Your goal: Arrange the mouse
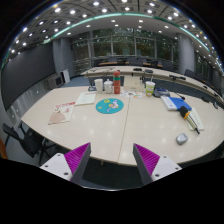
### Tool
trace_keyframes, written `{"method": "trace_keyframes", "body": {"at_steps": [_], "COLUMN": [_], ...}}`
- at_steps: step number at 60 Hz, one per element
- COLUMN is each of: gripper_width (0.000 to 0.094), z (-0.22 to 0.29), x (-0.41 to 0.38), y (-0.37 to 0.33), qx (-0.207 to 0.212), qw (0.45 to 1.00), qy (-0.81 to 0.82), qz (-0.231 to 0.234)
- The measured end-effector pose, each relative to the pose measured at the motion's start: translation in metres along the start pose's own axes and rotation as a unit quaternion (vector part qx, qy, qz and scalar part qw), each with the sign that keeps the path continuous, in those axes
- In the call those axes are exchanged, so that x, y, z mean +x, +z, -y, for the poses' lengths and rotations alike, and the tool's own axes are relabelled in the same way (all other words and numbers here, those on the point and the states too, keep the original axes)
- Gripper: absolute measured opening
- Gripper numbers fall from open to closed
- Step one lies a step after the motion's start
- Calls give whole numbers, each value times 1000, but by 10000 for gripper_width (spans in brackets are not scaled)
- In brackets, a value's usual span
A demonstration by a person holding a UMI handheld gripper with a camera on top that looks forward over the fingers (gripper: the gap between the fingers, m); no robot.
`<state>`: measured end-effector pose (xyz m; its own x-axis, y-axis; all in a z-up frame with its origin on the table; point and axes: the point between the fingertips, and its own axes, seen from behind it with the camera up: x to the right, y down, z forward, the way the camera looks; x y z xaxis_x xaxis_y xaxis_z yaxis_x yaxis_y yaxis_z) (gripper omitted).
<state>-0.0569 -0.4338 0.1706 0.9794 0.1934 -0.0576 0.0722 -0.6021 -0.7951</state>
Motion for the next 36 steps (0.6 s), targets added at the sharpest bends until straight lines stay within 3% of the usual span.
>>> {"method": "trace_keyframes", "body": {"at_steps": [15, 26, 36], "gripper_width": [864, 858, 857], "z": [-85, -103, -92], "x": [175, 296, 356], "y": [24, 66, 112], "qx": [-58, -41, -29], "qw": [995, 990, 990], "qy": [42, 52, 59], "qz": [-75, -121, -129]}}
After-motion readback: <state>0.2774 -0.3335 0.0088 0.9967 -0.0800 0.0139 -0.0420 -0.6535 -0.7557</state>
